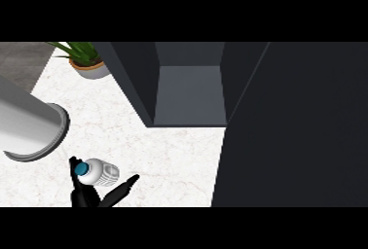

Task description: Pick up the bottled water, place it into the cabinet and close the cabinet

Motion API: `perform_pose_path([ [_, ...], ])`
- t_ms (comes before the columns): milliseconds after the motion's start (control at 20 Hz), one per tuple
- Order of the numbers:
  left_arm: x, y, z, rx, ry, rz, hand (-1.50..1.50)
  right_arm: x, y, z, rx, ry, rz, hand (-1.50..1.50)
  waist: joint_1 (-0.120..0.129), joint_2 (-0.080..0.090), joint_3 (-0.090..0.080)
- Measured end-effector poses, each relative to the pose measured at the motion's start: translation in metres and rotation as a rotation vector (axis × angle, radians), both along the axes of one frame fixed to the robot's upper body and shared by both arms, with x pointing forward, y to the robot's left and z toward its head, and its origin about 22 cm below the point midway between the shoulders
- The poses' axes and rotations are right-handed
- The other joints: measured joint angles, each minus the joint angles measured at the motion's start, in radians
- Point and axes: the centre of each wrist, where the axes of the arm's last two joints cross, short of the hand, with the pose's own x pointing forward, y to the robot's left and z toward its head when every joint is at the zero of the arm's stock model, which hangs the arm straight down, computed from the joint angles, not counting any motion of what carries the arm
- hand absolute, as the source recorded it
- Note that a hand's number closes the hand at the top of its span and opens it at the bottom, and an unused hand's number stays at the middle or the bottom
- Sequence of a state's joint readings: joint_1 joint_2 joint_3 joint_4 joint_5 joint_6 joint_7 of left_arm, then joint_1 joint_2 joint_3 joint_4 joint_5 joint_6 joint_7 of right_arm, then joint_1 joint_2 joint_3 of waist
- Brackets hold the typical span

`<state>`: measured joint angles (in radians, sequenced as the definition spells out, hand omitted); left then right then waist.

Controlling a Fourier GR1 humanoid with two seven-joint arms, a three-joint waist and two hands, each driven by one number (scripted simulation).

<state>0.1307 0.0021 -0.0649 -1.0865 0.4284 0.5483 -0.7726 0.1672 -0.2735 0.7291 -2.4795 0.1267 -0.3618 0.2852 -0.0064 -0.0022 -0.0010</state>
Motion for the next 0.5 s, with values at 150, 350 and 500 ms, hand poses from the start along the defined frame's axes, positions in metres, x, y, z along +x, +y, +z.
perform_pose_path([
  [150,-0.001,-0.003,-0.005,-0.018,-0.024,-0.006,-1.50,0.001,0.002,0.001,0.007,0.002,0.004,-1.50,0.001,0.000,0.000],
  [350,0.001,-0.001,-0.012,-0.044,-0.053,-0.018,1.50,0.004,0.000,0.003,-0.006,-0.011,-0.010,-1.50,0.000,0.000,0.000],
  [500,-0.001,-0.003,-0.019,-0.069,-0.081,-0.023,1.50,0.004,0.003,0.002,0.007,-0.009,-0.005,-1.50,0.000,0.000,0.000],
])
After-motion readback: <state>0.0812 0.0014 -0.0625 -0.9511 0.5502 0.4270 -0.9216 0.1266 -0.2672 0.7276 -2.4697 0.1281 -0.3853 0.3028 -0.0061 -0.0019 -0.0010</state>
